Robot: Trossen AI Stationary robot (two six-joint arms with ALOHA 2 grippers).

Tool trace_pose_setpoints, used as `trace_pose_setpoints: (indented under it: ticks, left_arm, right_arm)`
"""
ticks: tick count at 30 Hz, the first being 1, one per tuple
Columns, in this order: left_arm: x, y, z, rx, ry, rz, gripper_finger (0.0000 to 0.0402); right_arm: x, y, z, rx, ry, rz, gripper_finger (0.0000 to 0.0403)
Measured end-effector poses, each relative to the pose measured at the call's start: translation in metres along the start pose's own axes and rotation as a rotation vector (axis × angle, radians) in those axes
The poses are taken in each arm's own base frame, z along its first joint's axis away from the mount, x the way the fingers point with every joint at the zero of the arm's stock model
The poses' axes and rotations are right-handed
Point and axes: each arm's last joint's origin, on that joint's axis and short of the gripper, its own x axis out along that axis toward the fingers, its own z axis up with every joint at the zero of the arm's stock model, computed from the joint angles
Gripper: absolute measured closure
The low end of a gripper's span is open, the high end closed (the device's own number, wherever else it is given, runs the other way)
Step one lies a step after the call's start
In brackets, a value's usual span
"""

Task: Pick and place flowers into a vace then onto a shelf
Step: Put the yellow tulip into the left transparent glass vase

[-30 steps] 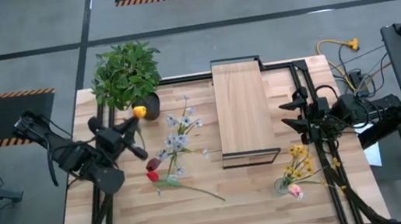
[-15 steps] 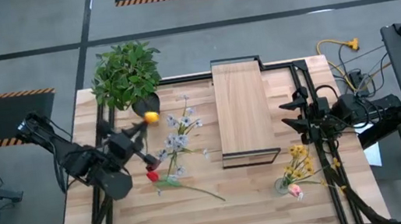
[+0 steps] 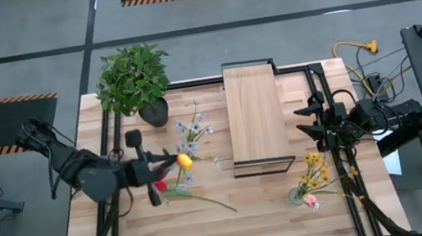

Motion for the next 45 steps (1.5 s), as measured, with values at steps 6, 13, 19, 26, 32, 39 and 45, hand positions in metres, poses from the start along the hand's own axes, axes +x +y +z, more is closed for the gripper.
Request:
trace_pose_setpoints:
  ticks: [6, 13, 19, 26, 32, 39, 45]
  left_arm:
    - [-0.009, 0.019, 0.009, 0.052, -0.088, 0.021, 0.0401]
    - [-0.008, 0.033, 0.004, 0.057, -0.129, 0.041, 0.0401]
    - [0.008, 0.031, -0.015, 0.058, -0.308, -0.003, 0.0401]
    - [0.004, 0.034, -0.049, -0.012, -0.437, 0.019, 0.0401]
    - [0.001, 0.028, -0.078, -0.063, -0.525, 0.056, 0.0401]
    - [0.002, 0.022, -0.107, -0.112, -0.580, 0.094, 0.0401]
    - [0.005, 0.015, -0.122, -0.144, -0.569, 0.088, 0.0401]
  right_arm:
    - [0.000, 0.000, 0.000, 0.000, 0.000, 0.000, 0.0184]
    - [0.000, 0.000, 0.000, 0.000, -0.001, 0.000, 0.0184]
    - [0.000, 0.000, 0.000, 0.001, -0.001, 0.000, 0.0184]
    - [0.000, 0.000, 0.000, 0.001, -0.001, 0.000, 0.0184]
    - [0.000, 0.000, 0.000, 0.001, -0.001, 0.000, 0.0184]
    - [0.000, 0.000, 0.000, 0.001, -0.001, -0.001, 0.0184]
    - [0.000, 0.000, 0.000, 0.004, -0.001, 0.000, 0.0184]
